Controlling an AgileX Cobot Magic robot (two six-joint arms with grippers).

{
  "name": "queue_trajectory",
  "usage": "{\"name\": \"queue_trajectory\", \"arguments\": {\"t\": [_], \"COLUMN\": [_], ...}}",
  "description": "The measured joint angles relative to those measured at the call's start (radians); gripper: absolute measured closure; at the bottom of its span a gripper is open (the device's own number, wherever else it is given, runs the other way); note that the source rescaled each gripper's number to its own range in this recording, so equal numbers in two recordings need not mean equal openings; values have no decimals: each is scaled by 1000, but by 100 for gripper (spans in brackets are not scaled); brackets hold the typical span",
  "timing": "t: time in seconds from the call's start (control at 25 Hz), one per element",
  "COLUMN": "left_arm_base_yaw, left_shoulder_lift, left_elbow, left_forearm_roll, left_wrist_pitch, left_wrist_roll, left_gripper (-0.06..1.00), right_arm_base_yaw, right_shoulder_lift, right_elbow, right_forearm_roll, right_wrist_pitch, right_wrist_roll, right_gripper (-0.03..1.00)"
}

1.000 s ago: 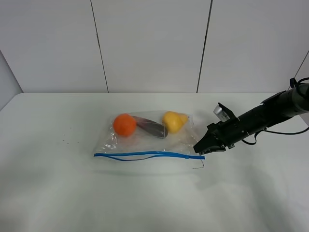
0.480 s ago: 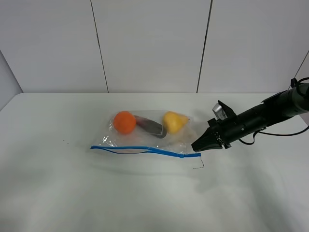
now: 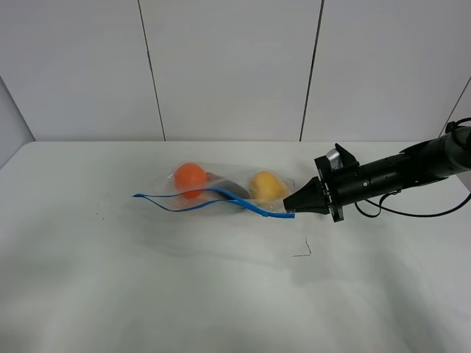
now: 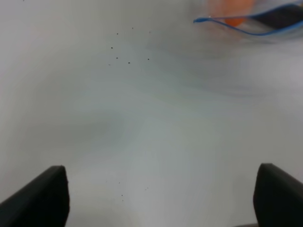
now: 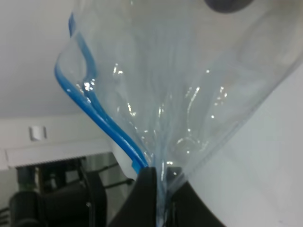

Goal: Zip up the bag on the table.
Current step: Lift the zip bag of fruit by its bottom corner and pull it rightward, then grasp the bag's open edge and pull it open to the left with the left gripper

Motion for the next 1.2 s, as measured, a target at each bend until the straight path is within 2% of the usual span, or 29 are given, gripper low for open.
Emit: {"name": "queue_trajectory", "arguments": {"t": [0.44,0.68,1.2], "left_arm_base_yaw": [0,0,0], "left_shoulder_lift": [0,0,0], "left_elbow": [0,0,0], "left_forearm_roll": [0,0,0], "left_wrist_pitch": [0,0,0], "left_wrist_roll": [0,0,0], "left_gripper": [-6,-6,-6], "right_arm_base_yaw": [101,106,106], "right_shoulder_lift": [-119,-145,-145], "right_elbow": [0,0,0], "right_forearm_roll": [77,101,71], "right_wrist_pitch": [-2,-1,-1], "right_wrist_roll": [41,43,43], "right_gripper": [97,97,97]}}
